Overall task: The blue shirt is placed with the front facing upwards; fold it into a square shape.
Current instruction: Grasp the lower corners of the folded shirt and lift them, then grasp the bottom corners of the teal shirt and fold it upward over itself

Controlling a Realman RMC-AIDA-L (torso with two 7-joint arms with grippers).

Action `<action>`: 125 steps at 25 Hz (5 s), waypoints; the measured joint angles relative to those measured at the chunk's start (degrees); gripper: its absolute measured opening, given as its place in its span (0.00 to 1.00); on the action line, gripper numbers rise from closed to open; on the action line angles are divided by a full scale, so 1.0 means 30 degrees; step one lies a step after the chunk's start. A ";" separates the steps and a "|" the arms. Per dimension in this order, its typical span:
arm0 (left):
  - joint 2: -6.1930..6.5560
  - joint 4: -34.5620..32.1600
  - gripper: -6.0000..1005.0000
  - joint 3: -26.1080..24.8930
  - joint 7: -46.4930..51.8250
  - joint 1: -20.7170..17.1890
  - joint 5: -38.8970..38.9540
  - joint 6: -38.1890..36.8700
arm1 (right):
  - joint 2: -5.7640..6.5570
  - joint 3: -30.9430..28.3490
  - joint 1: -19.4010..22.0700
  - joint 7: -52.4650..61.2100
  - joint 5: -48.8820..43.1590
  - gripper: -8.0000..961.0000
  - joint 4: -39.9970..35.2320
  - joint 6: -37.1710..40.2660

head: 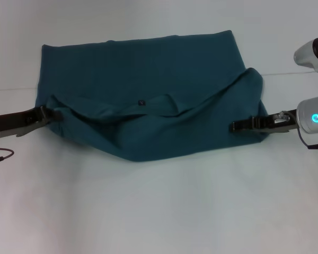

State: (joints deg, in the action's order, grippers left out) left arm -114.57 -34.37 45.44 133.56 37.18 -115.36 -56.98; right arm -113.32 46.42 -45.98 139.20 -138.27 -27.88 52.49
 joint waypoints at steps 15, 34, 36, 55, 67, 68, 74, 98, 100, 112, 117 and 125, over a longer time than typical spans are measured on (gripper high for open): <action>-0.0071 0.0000 0.03 -0.0028 -0.0018 -0.0081 0.0018 0.0039 | 0.0360 -0.0007 0.0266 0.0455 -0.1023 0.94 -0.0209 0.0161; -0.0103 -0.0016 0.03 -0.0064 -0.0018 -0.0102 0.0039 -0.0039 | 0.0219 -0.0129 0.0198 0.0188 -0.0654 0.87 -0.0231 -0.0150; -0.0103 -0.0020 0.03 -0.0086 -0.0014 -0.0116 0.0042 -0.0064 | 0.0371 -0.0134 0.0245 0.0205 -0.0634 0.86 -0.0192 -0.0106; -0.0103 -0.0030 0.03 -0.0364 0.0124 -0.0118 0.0078 -0.0182 | 0.0595 0.0027 0.0229 0.0302 -0.0832 0.23 -0.0082 0.0212; 0.0073 -0.0233 0.03 -0.0351 0.0124 -0.0517 -0.0018 -0.1462 | 0.1168 0.0027 0.0585 0.0719 -0.1099 0.01 -0.1124 0.2532; 0.0098 -0.0406 0.03 -0.0341 0.0125 -0.0628 -0.0059 -0.1799 | 0.1180 0.0027 0.0733 0.0845 -0.1197 0.01 -0.1595 0.3091; 0.0282 -0.2224 0.03 -0.0324 0.0256 -0.1846 -0.0133 -0.5092 | 0.0995 -0.0060 0.1866 0.1948 -0.2789 0.01 -0.5133 0.6685; 0.0385 -0.5436 0.03 -0.1117 0.1393 -0.3656 -0.6522 -1.5473 | -0.0298 0.0024 0.4289 0.1974 -0.5535 0.01 -0.9187 1.6979; 0.0335 -0.5683 0.03 -0.1107 0.1545 -0.3920 -0.6892 -1.5777 | -0.0435 0.0026 0.4439 0.1940 -0.5774 0.01 -0.9238 1.7185; 0.0151 -0.6543 0.03 -0.1085 0.1506 -0.4809 -0.8653 -1.7564 | -0.0329 -0.0024 0.4942 0.1395 -0.5851 0.01 -0.9319 1.8038; 0.0159 -0.6638 0.03 -0.1094 0.1483 -0.4642 -0.9021 -1.7430 | -0.0285 -0.0118 0.4955 0.1188 -0.5848 0.01 -0.9311 1.8119; 0.0466 -0.6715 0.03 -0.4829 0.1283 -0.2522 -0.8334 -1.6052 | 0.0180 -0.2584 0.4494 -0.0089 -0.2962 0.01 -0.9295 1.7987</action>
State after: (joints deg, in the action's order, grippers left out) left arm -113.17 -54.51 30.95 137.41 29.61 -140.36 -105.14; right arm -112.78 38.67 -32.49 138.93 -147.16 -55.76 106.45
